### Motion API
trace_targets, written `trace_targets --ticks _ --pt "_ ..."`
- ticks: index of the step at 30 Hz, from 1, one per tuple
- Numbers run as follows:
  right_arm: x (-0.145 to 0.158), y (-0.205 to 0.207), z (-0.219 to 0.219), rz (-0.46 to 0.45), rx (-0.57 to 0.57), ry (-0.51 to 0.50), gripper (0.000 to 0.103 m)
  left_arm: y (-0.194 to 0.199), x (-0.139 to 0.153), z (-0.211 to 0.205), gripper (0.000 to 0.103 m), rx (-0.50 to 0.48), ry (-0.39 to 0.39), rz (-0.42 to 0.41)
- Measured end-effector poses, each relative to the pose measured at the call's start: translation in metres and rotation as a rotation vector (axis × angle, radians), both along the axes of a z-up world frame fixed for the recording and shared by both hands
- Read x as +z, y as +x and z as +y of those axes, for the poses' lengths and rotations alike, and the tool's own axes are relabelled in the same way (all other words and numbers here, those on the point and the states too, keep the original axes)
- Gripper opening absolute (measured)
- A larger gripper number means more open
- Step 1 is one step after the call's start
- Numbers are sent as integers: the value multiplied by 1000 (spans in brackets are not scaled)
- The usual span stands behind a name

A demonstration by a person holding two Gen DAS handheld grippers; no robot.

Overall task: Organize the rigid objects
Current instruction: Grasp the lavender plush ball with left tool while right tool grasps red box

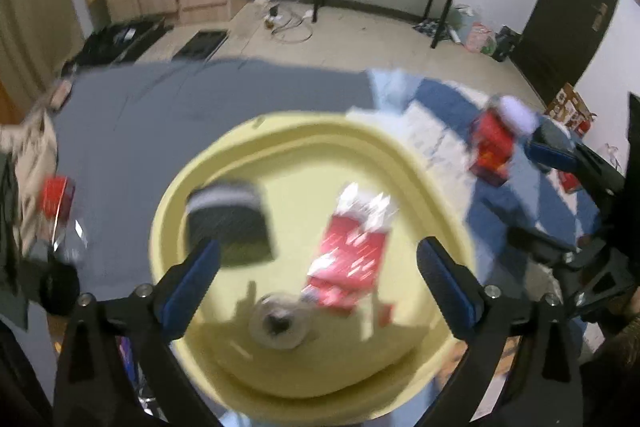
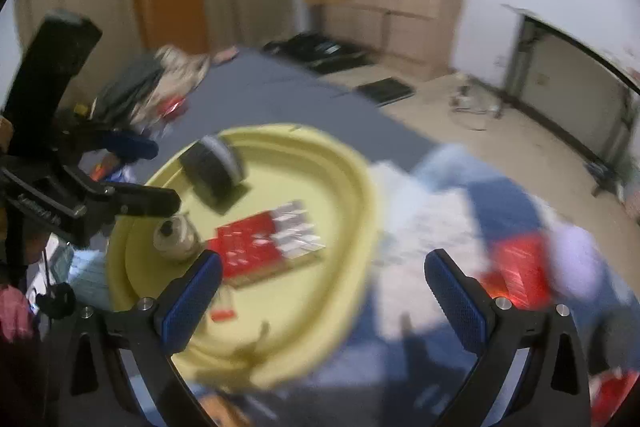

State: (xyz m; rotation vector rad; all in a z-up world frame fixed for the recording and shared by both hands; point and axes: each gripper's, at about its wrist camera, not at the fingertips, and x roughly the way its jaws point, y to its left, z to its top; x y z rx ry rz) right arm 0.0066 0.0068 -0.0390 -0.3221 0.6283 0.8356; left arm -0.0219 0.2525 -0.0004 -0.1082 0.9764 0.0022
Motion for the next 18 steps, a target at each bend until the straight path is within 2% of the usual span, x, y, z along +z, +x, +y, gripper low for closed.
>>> trace_targets --ticks 3,6,9,12,16,18 --pt "21 -2 -64 -24 -131 23 103 25 25 -38 103 -40 17 -25" --pt "40 -4 -134 -68 -267 15 103 40 49 -76 103 -127 27 -80" --pt "52 -7 -187 -111 -361 -2 103 59 60 -119 103 -192 28 -100" --pt "51 -7 -245 -108 -470 11 103 85 53 -161 103 -219 67 -105" --pt "10 7 -315 10 -679 53 103 122 27 -207 103 -229 89 -85" --pt "-3 15 -325 81 -729 80 103 133 12 -222 103 -248 99 -73"
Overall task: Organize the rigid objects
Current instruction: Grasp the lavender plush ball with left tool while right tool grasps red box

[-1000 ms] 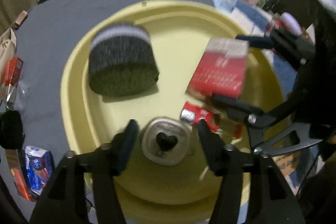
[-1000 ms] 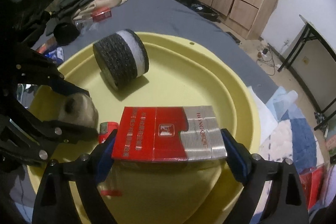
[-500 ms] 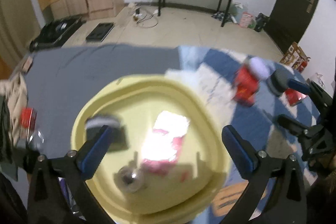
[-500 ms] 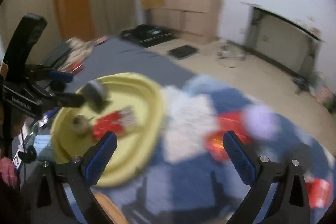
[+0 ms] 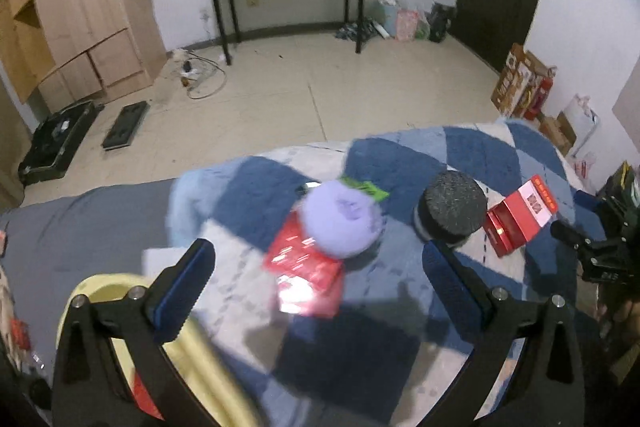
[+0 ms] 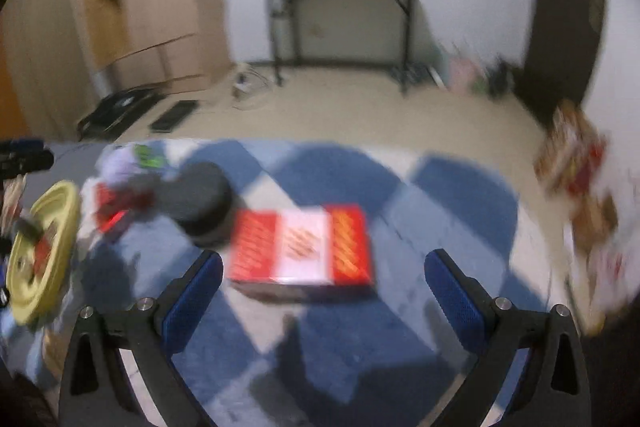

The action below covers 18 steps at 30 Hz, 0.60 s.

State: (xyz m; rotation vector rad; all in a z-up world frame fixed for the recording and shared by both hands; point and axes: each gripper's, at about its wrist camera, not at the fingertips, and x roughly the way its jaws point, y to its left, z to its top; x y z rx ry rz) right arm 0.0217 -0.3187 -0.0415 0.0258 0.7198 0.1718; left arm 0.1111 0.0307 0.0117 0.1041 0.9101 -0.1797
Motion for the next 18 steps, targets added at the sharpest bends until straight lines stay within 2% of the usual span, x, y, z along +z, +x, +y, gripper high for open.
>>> trace_targets --ticks 2,3,8,14,16,17,18 --pt "-7 12 0 64 18 76 103 11 -10 -12 103 -6 7 5" --pt "-7 15 3 65 25 94 103 17 -15 -16 103 -2 2 12" --pt "-14 27 17 46 52 -22 103 37 -26 -23 103 16 -8 23" --pt "-26 49 32 65 62 -35 103 48 -40 -25 103 17 4 51" --pt "-31 51 33 66 66 -37 103 48 -42 -24 100 9 -12 43" --pt "-32 54 34 66 69 -36 103 48 -43 -24 95 0 -28 41" --pt "-35 56 34 64 72 -37 103 48 -43 -23 84 -3 -39 47"
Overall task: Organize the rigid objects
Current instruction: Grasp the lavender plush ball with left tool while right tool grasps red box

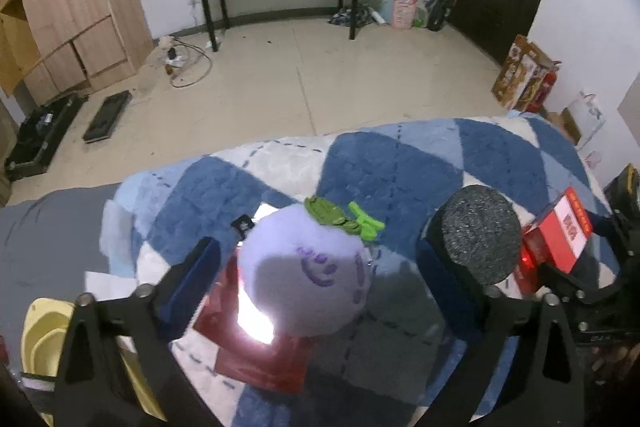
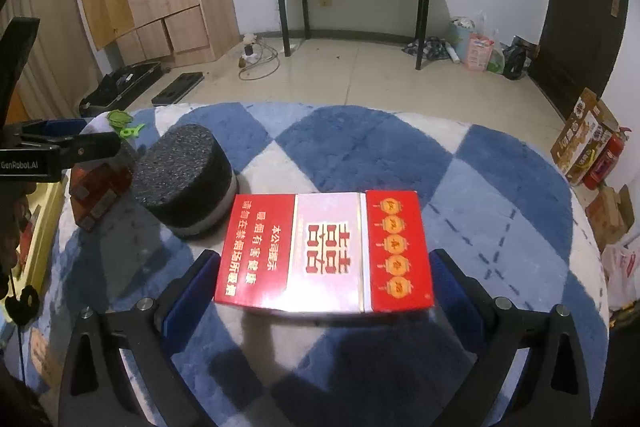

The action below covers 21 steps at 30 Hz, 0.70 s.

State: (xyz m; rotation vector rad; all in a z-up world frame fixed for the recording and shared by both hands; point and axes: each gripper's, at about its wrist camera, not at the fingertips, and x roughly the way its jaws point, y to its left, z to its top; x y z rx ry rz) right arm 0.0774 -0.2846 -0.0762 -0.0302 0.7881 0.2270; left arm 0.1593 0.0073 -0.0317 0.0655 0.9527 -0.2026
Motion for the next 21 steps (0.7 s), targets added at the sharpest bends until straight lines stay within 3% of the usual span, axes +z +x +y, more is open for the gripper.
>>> trace_targets --ticks 3,4,11,21 --pt "-4 2 0 -8 2 -2 99 1 -2 3 59 -1 -27 28" --pt "-6 2 -1 -13 1 6 92 0 -3 4 58 -4 -32 30" --pt "-10 1 -7 -32 5 36 91 -11 12 13 55 1 -60 5" --pt "31 -22 -21 -149 -5 101 91 -60 90 56 55 40 -100 -95"
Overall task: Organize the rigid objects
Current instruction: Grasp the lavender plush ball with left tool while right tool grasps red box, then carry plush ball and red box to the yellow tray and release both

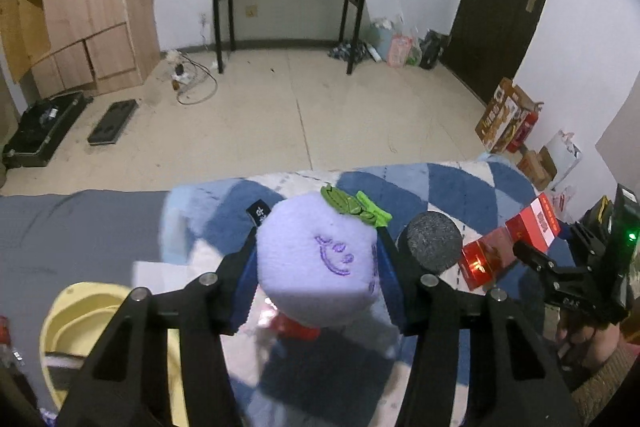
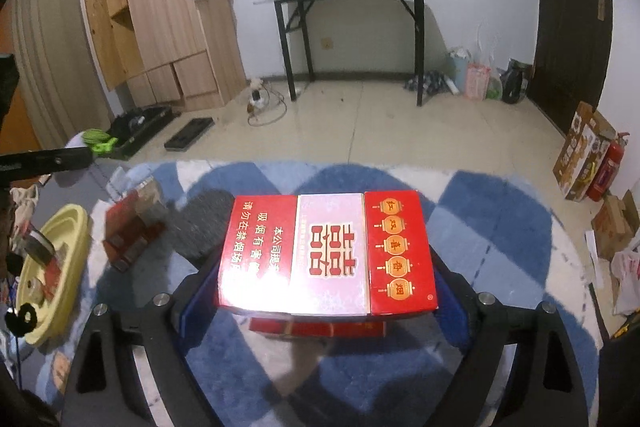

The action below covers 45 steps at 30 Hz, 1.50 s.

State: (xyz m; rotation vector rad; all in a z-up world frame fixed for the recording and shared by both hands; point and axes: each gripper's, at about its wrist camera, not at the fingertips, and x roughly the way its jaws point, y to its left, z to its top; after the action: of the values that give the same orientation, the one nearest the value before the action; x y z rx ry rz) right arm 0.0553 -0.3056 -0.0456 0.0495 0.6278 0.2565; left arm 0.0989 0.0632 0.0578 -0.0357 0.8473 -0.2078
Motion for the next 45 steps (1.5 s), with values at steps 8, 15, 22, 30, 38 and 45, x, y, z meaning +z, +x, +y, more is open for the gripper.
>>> trace_targets --ticks 8,15,22,30,38,45 --pt "40 -43 67 -115 236 -54 91 -64 22 100 55 120 15 -5" --pt "35 -76 190 -94 519 -115 91 -120 -30 202 55 298 22 93" --pt "-2 -86 315 -39 742 -241 91 -137 -94 243 55 421 -10 221" --pt "-41 -60 395 29 831 -349 91 -129 -124 253 55 417 -56 258" --pt "-58 -61 426 49 842 -371 91 -127 -131 264 56 438 -87 251" --pt "-63 -66 426 75 852 -364 103 -128 -120 258 85 447 -77 225"
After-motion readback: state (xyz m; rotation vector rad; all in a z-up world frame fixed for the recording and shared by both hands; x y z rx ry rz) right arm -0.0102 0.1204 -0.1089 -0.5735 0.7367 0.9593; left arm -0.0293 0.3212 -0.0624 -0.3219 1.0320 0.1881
